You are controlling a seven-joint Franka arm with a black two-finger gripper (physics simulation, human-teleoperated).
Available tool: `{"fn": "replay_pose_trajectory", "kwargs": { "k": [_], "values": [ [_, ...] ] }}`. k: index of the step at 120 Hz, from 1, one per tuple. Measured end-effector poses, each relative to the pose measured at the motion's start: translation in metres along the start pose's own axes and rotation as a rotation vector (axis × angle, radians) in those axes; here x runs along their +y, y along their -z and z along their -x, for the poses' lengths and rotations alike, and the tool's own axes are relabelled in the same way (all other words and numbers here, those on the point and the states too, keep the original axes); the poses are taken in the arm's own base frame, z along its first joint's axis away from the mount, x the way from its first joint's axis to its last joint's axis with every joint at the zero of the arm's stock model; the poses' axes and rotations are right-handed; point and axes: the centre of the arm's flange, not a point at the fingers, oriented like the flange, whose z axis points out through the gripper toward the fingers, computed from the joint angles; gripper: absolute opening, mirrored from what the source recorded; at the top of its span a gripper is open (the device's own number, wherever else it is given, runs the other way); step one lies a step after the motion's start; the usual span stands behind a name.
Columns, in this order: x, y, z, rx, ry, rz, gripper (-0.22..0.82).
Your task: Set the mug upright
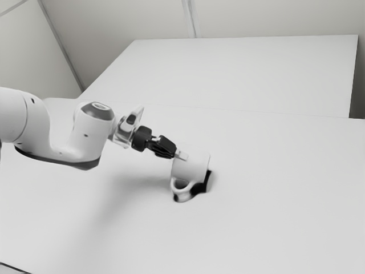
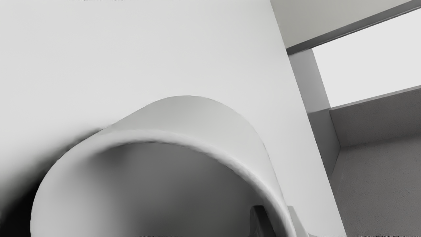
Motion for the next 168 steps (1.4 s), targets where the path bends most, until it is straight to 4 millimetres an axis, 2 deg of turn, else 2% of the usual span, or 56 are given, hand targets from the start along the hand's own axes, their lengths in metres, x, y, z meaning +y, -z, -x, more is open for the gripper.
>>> {"fn": "replay_pose_trajectory", "kwargs": {
  "k": [20, 36, 52, 66, 86, 102, 132, 137, 157, 168],
  "values": [
    [0.036, 0.006, -0.006, -0.078, -0.125, -0.117, -0.18],
    [0.071, 0.011, -0.001, -0.205, -0.249, -0.303, -0.18],
    [0.09, -0.001, 0.002, -0.366, -0.327, -0.486, -0.18],
    [0.095, -0.018, 0.008, -0.449, -0.353, -0.6, -0.18],
    [0.098, -0.024, 0.019, -0.473, -0.339, -0.73, -0.18],
    [0.102, -0.037, 0.03, -0.492, -0.329, -0.796, -0.18],
    [0.101, -0.041, 0.034, -0.456, -0.257, -0.85, -0.18],
    [0.101, -0.042, 0.035, -0.451, -0.244, -0.852, -0.13],
    [0.102, -0.045, 0.036, -0.434, -0.206, -0.855, 0.23],
    [0.103, -0.045, 0.035, -0.424, -0.19, -0.859, 0.36]
  ]
}}
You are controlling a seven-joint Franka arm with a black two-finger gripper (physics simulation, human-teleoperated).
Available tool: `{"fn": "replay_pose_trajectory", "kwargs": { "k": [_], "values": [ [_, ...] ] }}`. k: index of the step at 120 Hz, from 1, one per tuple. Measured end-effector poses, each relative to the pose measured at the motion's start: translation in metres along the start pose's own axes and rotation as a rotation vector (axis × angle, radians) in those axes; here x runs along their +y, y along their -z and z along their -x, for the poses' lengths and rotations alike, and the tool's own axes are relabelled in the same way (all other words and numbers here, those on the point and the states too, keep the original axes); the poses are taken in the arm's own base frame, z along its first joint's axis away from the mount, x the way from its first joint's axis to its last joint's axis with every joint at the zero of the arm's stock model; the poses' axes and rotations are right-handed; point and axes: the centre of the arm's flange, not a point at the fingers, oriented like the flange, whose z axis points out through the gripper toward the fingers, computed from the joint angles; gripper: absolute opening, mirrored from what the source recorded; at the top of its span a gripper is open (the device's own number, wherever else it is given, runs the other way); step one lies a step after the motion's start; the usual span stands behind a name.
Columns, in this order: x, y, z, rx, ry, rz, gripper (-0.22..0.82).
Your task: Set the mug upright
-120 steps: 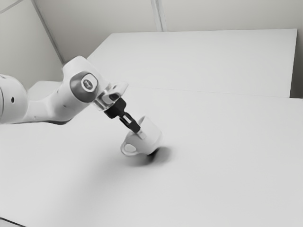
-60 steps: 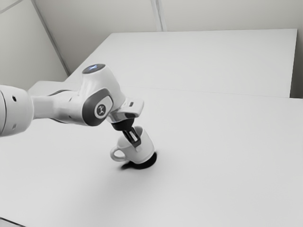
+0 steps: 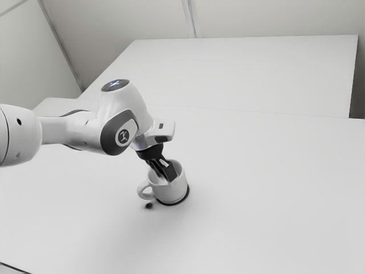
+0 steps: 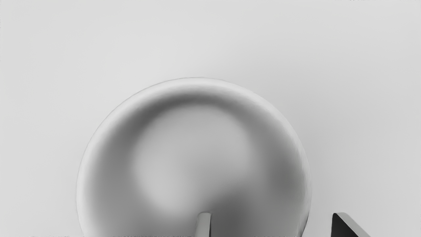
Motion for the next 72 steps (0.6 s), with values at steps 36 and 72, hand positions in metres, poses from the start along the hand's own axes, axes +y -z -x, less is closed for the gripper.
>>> {"fn": "replay_pose_trajectory", "kwargs": {
  "k": [36, 72],
  "values": [
    [-0.015, 0.02, -0.003, -0.001, 0.136, 0.001, 0.54],
    [-0.033, 0.119, -0.039, 0.035, 0.273, -0.051, 0.59]
  ]
}}
